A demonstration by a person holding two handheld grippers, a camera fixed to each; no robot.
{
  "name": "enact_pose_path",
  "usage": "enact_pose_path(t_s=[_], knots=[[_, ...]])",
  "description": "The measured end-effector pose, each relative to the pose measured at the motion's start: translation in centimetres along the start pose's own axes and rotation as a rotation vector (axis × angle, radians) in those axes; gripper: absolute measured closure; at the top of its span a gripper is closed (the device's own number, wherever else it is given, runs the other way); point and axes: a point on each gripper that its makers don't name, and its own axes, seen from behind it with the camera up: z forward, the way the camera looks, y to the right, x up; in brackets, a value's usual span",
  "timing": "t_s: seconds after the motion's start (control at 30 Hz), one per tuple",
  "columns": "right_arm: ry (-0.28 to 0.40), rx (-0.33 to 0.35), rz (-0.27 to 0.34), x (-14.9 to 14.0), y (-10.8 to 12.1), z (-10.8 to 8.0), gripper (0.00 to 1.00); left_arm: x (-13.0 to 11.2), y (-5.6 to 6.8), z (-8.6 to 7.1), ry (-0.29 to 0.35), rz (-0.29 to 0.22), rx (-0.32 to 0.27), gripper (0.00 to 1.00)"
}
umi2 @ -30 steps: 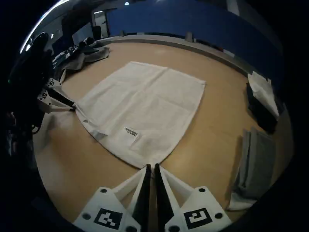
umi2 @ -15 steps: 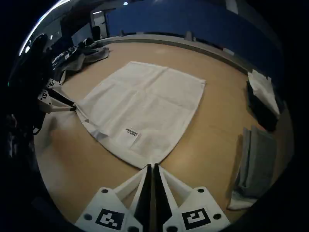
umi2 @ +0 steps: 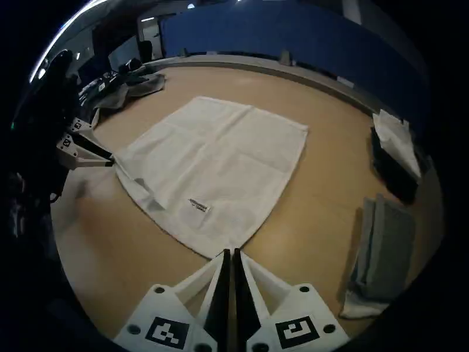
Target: Fold towel
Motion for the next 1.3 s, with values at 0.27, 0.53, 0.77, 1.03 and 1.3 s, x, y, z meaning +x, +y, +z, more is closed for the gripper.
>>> enact_pose_path(t_s=[0.27, 0.53, 0.77, 1.03, 1.3], knots=[[0.033, 0.002, 0.019, 1.0, 0.0, -0.9, 0.96, 0.6, -0.2, -0.6, 0.016, -0.018, 0.007, 0.9], [0.08, 0.0, 0.032, 2.9, 0.0, -2.3, 0.96, 2.2, -0.2, -1.6, 0.044, -0.014, 0.019, 0.9], [0.15, -0.005, 0.055, 6.0, 0.7, -4.8, 0.97, 5.0, -0.8, -3.8, 0.095, -0.029, 0.037, 0.9], [0.208, -0.016, 0.058, 8.3, 1.2, -7.8, 0.96, 7.8, -1.4, -6.3, 0.139, -0.043, 0.052, 0.9], [0.238, -0.018, 0.076, 9.3, 1.1, -10.2, 0.97, 9.5, -1.4, -8.7, 0.168, -0.067, 0.067, 0.9]])
